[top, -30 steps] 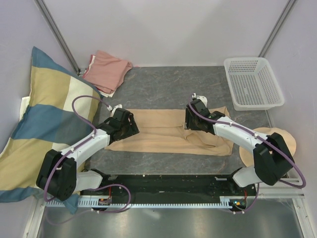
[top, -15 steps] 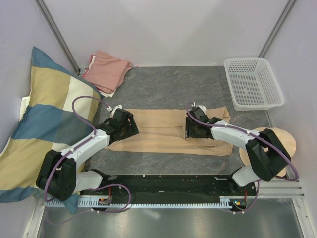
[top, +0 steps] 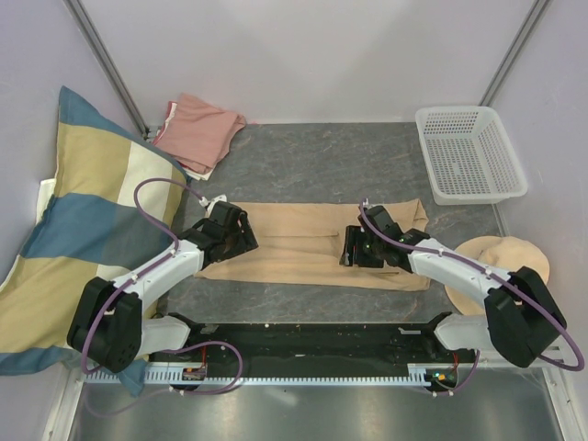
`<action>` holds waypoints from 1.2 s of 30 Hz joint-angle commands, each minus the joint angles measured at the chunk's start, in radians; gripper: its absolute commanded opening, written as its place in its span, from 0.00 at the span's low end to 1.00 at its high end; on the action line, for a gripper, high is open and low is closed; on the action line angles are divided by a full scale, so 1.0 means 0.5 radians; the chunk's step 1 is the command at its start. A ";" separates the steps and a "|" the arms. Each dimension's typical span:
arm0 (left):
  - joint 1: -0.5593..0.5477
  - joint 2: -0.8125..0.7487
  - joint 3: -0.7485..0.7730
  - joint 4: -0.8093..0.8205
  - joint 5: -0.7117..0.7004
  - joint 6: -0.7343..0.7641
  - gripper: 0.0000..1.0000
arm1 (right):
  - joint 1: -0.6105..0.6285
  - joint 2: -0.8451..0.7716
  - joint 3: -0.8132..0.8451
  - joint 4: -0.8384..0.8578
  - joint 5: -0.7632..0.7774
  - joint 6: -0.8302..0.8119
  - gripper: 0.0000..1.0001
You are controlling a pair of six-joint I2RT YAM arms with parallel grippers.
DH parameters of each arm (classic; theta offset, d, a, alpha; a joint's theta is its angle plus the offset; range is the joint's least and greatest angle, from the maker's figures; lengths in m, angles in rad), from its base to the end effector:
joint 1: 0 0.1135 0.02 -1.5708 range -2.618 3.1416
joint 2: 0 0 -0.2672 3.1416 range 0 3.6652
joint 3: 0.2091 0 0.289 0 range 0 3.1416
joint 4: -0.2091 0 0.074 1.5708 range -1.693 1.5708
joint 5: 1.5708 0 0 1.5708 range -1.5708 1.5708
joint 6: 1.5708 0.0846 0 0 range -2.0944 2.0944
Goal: Fold and stack the t-shirts
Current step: Rotate the tshirt 90 degrees
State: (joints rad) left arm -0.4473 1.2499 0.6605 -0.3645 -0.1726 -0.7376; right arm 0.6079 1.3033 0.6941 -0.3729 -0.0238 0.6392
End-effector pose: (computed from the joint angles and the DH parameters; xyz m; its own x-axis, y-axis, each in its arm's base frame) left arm 0.2723 -0.1145 0.1314 -0.7706 -0.3651 -0.5224 -0.2455 0.9264 -0.2854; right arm 0.2481 0.1751 0.1267 -0.8950 0.1038 -0.4338 -0.0597 0.9359 0.3471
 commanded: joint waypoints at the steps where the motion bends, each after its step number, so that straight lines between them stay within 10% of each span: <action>1: -0.010 -0.005 -0.014 0.042 0.014 -0.080 0.77 | 0.014 -0.146 0.038 -0.009 -0.112 -0.054 0.65; 36: -0.010 -0.141 -0.115 0.045 -0.008 -0.071 0.77 | 0.021 0.335 0.146 0.334 -0.139 -0.057 0.66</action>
State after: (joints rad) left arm -0.4477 1.2011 0.6136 -0.3645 -0.1722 -0.7444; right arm 0.6113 1.4567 0.7918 -0.2554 -0.0410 0.5987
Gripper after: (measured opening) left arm 0.772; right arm 0.663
